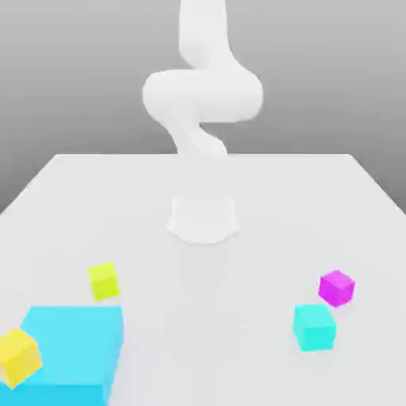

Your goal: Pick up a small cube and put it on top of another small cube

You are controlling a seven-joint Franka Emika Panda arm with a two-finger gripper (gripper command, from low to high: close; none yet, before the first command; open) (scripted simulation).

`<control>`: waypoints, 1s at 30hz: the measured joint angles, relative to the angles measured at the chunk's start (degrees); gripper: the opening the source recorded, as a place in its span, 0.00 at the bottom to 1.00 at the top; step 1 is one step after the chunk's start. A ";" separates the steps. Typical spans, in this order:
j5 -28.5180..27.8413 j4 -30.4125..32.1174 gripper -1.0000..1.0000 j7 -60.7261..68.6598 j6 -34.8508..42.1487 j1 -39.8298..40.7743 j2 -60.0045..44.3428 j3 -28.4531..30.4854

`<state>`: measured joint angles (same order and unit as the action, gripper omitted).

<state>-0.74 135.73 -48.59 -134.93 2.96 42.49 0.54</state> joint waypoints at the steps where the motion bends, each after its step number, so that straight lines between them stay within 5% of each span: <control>1: -0.35 1.90 0.50 -1.35 -1.54 1.45 -1.67 0.29; 18: -3.74 34.82 0.50 -24.02 -31.04 26.83 -35.58 9.18; 26: 2.36 33.65 0.50 -20.94 -45.99 35.64 -54.02 0.71; 27: 2.27 33.40 0.00 -20.95 -47.19 36.50 -55.46 -0.08; 30: 2.22 33.40 0.00 -20.99 -47.21 36.52 -55.46 -0.08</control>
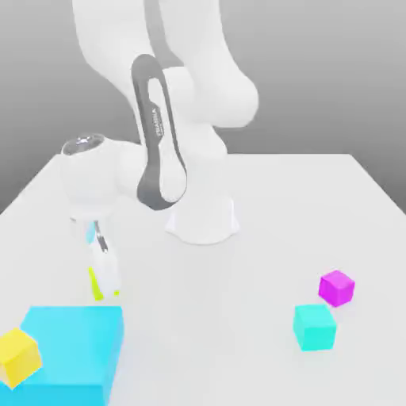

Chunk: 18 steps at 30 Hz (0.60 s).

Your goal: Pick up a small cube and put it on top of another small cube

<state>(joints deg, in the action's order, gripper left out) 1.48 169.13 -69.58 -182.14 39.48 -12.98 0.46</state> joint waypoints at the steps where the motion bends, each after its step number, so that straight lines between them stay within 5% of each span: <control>1: -0.05 0.00 0.00 -0.05 -0.02 0.01 0.00 0.00; 13: -3.23 2.95 0.00 -2.30 13.96 -2.54 16.93 3.09; 18: -1.58 -0.25 0.00 -2.67 18.31 -10.11 18.15 -3.07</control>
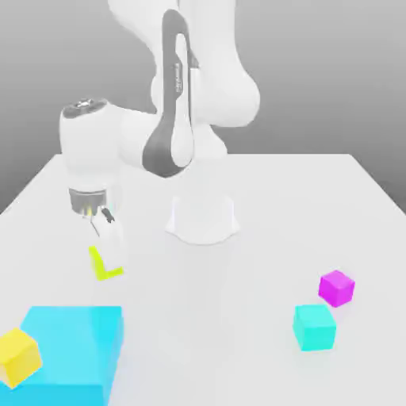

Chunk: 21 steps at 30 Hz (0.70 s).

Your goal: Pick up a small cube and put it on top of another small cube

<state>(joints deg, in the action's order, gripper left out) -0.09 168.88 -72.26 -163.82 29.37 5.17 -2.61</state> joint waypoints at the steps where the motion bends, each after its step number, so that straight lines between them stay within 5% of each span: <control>1: 0.35 -0.82 0.00 -0.11 0.75 -1.71 -0.06 -1.51; 16: 3.55 -13.26 0.00 -3.28 11.73 -30.69 -1.27 -22.53; 21: -5.33 -14.52 0.00 -10.05 5.35 -32.00 -9.62 -21.23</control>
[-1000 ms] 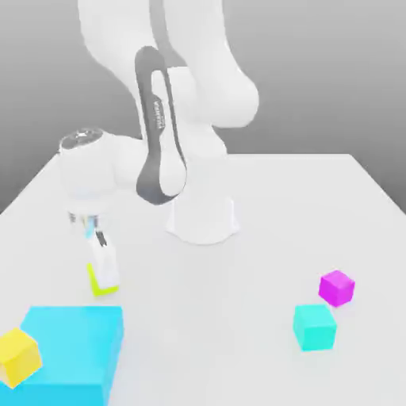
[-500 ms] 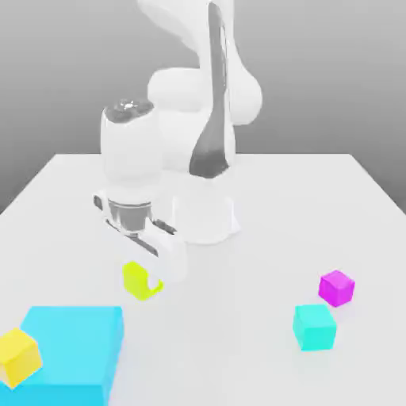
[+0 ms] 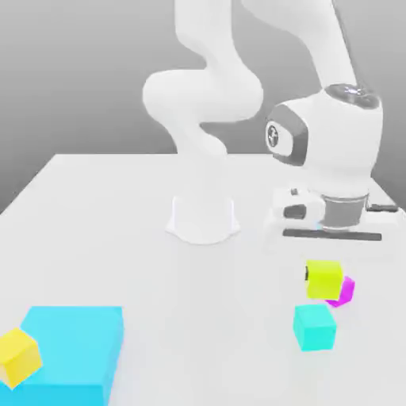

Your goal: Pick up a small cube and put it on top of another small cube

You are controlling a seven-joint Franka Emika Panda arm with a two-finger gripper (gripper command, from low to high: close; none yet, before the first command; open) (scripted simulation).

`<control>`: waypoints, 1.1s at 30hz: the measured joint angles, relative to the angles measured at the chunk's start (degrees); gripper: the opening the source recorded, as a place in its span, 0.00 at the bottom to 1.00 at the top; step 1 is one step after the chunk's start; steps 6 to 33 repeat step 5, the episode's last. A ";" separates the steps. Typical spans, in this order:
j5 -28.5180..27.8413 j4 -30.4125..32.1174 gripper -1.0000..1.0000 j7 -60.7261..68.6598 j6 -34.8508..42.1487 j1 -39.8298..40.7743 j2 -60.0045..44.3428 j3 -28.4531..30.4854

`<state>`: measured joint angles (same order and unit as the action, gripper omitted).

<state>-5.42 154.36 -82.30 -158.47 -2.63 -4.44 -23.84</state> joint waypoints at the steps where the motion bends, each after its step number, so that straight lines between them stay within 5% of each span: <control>1: -2.47 -0.12 0.00 -1.79 -1.75 -0.71 -2.09 1.21; 2: -4.54 -0.22 1.00 -3.28 -3.27 -1.58 -3.87 2.47; 33: -4.54 -0.22 1.00 -3.28 -3.27 -1.58 -3.87 2.47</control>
